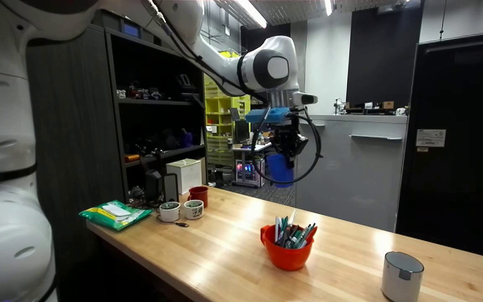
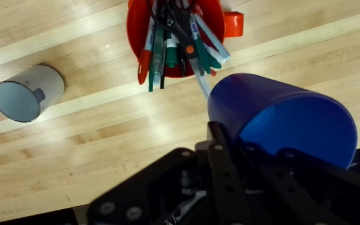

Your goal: Put the blue cup in the white cup

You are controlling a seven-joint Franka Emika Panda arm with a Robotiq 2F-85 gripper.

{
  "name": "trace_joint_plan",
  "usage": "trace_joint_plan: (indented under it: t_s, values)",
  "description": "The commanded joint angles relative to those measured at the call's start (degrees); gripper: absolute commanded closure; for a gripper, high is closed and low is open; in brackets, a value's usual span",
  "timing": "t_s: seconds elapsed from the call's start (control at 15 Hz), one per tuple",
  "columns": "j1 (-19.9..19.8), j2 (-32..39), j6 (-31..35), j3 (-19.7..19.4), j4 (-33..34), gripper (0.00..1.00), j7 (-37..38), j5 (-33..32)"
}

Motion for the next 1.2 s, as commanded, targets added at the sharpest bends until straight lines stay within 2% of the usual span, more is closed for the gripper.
trace_joint_plan:
  t_s: [0.0, 0.27, 0.33, 1.13]
  values:
    - [-1.9, 4.4, -3.6, -1.6, 6.8, 0.99, 0.6, 0.3]
    - [-4.0, 7.7, -6.2, -3.6, 11.3, 0.99, 1.0, -0.1]
    - [-3.5, 6.0, -3.5, -3.0, 8.2, 0.96, 0.3, 0.0]
    - [-4.9, 9.5, -5.4, -4.1, 12.8, 0.99, 1.1, 0.4]
